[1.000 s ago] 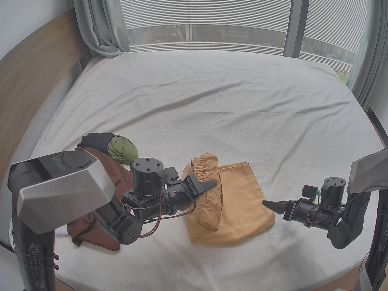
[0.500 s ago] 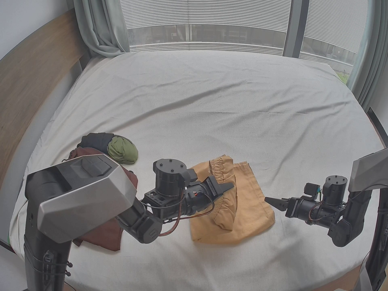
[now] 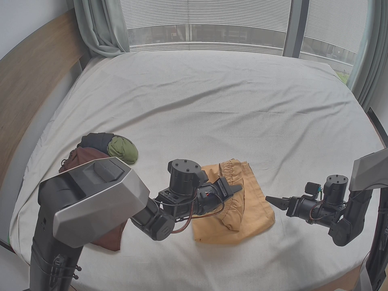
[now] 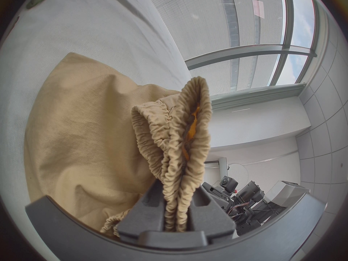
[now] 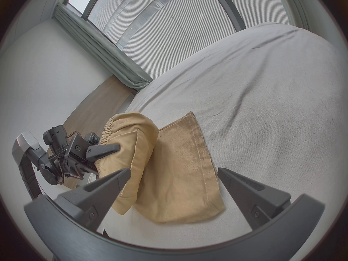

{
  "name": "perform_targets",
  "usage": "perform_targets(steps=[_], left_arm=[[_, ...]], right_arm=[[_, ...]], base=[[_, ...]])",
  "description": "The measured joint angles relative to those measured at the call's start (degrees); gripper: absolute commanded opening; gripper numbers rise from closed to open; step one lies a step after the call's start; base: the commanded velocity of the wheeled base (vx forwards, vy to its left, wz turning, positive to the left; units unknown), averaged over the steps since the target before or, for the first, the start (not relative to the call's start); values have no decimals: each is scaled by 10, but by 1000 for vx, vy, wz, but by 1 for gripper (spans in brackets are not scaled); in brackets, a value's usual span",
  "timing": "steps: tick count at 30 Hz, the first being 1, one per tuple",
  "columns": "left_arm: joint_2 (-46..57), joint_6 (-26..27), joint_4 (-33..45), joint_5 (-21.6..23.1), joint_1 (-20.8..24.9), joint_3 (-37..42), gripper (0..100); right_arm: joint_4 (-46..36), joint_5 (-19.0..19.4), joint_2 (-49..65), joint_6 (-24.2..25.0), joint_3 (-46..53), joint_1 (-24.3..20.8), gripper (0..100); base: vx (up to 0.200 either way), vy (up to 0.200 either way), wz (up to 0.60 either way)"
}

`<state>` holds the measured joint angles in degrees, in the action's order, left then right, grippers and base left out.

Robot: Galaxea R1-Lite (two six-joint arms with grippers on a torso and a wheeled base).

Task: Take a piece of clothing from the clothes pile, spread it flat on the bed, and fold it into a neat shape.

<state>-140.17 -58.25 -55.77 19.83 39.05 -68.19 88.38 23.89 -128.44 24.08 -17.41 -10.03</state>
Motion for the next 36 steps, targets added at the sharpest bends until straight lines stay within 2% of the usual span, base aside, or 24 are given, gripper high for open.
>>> perform_targets(steps=[7,8,16,25,36], left_arm=[[-9,0,11,0,6,-16,0],[-10,0,15,0,7,-18,100],[-14,0,15,-2,9,-31,100],[-21,8,14,-38,8,-33,100],[28,74,18,-40,-21,62,100]], right_arm=[[0,1,0,0,-1,1,100],[0,1,0,0,-1,1,100],[0,1,0,0,-1,1,100],[0,1,0,0,-1,1,100],[0,1,-1,-1,2,-5,100]], base=[[0,0,0],[0,0,0],[0,0,0],[0,0,0],[0,0,0]])
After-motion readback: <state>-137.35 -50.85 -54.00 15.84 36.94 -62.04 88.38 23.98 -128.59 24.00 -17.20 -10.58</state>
